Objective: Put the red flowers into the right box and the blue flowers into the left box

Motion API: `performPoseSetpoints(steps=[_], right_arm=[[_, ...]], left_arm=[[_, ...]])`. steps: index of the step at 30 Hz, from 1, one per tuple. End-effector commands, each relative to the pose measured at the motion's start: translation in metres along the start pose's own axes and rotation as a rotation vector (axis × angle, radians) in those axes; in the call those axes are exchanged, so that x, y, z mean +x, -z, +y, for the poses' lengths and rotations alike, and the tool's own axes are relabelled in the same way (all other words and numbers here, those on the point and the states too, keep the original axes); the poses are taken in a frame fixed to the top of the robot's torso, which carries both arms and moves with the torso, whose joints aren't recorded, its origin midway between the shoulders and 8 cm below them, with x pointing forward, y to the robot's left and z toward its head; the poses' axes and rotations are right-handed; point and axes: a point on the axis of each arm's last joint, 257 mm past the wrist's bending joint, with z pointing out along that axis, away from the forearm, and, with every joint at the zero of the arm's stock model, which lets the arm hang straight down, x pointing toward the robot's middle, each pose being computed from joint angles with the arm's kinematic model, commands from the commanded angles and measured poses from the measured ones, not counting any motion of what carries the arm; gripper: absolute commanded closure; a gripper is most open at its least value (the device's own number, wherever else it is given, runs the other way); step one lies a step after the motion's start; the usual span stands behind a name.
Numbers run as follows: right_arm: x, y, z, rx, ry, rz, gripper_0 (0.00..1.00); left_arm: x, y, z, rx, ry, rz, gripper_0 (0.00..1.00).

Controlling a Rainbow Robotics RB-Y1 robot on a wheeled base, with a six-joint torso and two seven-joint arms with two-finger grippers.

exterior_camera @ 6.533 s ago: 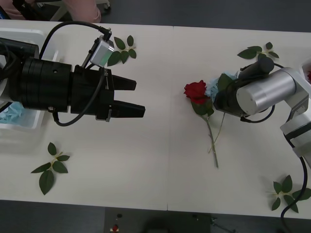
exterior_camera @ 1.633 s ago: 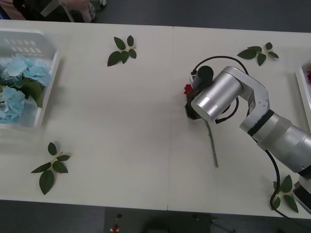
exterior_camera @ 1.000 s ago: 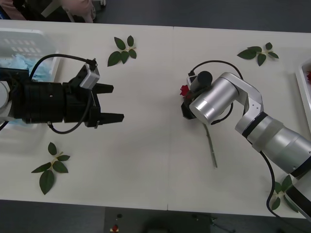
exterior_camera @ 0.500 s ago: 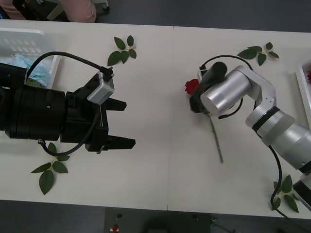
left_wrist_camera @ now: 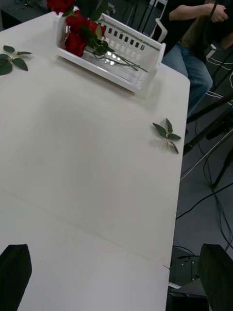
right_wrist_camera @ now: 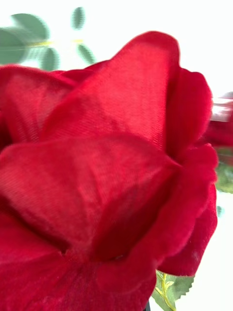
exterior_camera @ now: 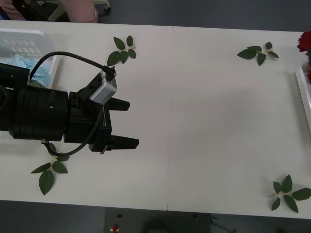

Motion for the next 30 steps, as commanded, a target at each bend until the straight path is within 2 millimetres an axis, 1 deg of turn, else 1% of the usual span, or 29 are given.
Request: performPoseSetpoints(steps=[1,2,3,5,6,8,9,12,14,15,16,19,21,22,23,24,25,26,27,30], right_arm=[[-0.011,0.005,-0.066,0.097,0.014,-0.033,1.00],[-0.011,0.000,-0.084,0.130,0.009,-0.040,1.00],[-0.012,-0.002,-0.092,0.145,0.001,-0.046,1.00],[-0.011,-0.020,-0.114,0.183,-0.025,-0.077,1.00],[-0.012,-0.024,-0.119,0.187,-0.030,-0.089,1.00],[-0.016,-0.042,-0.129,0.205,-0.037,-0.144,1.00],[-0.016,-0.046,-0.134,0.216,-0.038,-0.155,1.00],[-0.015,-0.070,-0.139,0.239,-0.053,-0.206,1.00],[-0.013,-0.079,-0.139,0.237,-0.065,-0.224,1.00],[-0.012,-0.080,-0.145,0.249,-0.069,-0.229,1.00],[-0.012,-0.082,-0.144,0.247,-0.070,-0.231,1.00],[-0.005,-0.083,-0.152,0.265,-0.070,-0.218,1.00],[-0.002,-0.085,-0.153,0.270,-0.062,-0.212,1.00],[-0.001,-0.086,-0.154,0.271,-0.063,-0.213,0.99],[-0.002,-0.086,-0.155,0.273,-0.058,-0.217,0.79],[-0.003,-0.085,-0.155,0.273,-0.055,-0.223,0.53],[-0.003,-0.085,-0.155,0.273,-0.052,-0.225,0.42],[-0.003,-0.085,-0.157,0.276,-0.053,-0.223,0.29],[-0.002,-0.084,-0.160,0.281,-0.050,-0.223,0.21],[-0.002,-0.083,-0.161,0.273,-0.064,-0.224,0.15]], left_arm=[[-0.013,0.004,0.004,-0.016,-0.043,-0.011,0.00],[-0.013,0.004,0.004,-0.016,-0.043,-0.011,0.00],[-0.013,0.004,0.004,-0.016,-0.043,-0.011,0.00],[-0.013,0.004,0.004,-0.016,-0.043,-0.011,0.00],[-0.013,0.004,0.004,-0.016,-0.043,-0.011,0.00],[-0.013,0.004,0.004,-0.016,-0.043,-0.011,0.00],[-0.013,0.004,0.004,-0.016,-0.043,-0.011,0.00],[-0.013,0.004,0.004,-0.016,-0.043,-0.011,0.00],[-0.013,0.004,0.004,-0.016,-0.043,-0.011,0.00],[-0.013,0.004,0.004,-0.016,-0.043,-0.011,0.00],[-0.013,0.004,0.004,-0.016,-0.043,-0.011,0.00],[-0.013,0.004,0.004,-0.016,-0.043,-0.011,0.00],[-0.013,0.004,0.004,-0.016,-0.043,-0.011,0.00],[-0.013,0.004,0.004,-0.016,-0.043,-0.011,0.00],[-0.013,0.004,0.004,-0.016,-0.043,-0.011,0.00],[-0.013,0.004,0.004,-0.016,-0.043,-0.011,0.00],[-0.013,0.004,0.004,-0.016,-0.043,-0.011,0.00],[-0.013,0.004,0.004,-0.016,-0.043,-0.011,0.00],[-0.013,0.004,0.004,-0.016,-0.043,-0.011,0.00],[-0.013,0.004,0.004,-0.016,-0.043,-0.011,0.00]])
